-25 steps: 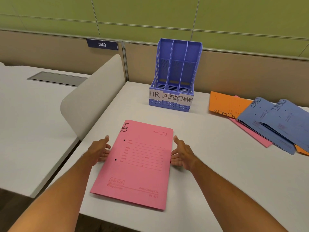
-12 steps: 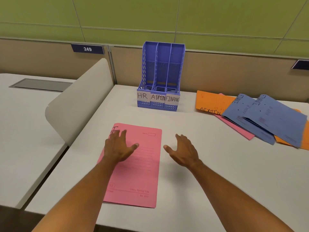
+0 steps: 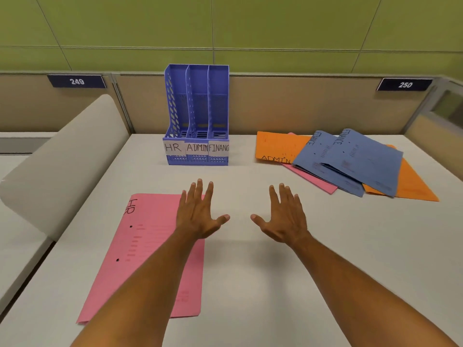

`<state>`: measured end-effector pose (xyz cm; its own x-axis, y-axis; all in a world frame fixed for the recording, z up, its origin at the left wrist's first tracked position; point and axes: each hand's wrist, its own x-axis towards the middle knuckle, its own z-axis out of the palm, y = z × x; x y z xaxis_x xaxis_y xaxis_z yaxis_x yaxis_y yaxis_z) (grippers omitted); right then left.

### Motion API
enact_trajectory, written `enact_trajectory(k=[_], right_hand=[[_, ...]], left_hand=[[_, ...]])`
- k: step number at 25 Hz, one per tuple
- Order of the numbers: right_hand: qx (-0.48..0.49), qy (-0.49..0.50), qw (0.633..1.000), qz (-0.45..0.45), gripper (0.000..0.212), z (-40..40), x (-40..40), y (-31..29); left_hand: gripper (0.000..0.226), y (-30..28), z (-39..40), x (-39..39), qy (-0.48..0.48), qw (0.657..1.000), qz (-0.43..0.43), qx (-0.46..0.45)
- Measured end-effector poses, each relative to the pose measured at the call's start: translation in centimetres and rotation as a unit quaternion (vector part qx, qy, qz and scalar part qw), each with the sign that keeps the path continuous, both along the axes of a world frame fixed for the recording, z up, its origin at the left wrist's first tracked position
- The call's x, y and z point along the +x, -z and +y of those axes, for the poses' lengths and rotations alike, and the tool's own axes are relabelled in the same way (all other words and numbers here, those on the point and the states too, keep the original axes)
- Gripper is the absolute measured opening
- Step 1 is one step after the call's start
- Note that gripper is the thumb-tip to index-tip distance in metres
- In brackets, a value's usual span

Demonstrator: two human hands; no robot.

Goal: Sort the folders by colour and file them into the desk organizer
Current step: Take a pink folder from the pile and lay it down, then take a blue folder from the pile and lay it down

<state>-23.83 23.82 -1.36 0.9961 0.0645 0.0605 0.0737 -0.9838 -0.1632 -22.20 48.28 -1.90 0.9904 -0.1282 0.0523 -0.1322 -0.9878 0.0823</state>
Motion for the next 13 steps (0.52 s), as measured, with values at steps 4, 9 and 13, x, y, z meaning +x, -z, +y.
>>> enact_trajectory(k=[4,9,13], right_hand=[[-0.019,0.015,1.0,-0.007,0.102,-4.8,1.0,-0.3],[-0.021,0.034,0.999,-0.01,0.102,-11.3,2.5,0.1],[-0.023,0.054,0.998,0.001,0.103,-17.5,4.1,0.9]], left_hand=[[0.102,-0.6,-4.9,1.6,0.02,1.0,-0.004,0.007],[0.103,-0.5,-11.7,3.6,0.034,0.999,0.007,0.015],[0.104,0.1,-18.3,5.4,0.05,0.998,0.014,0.02]])
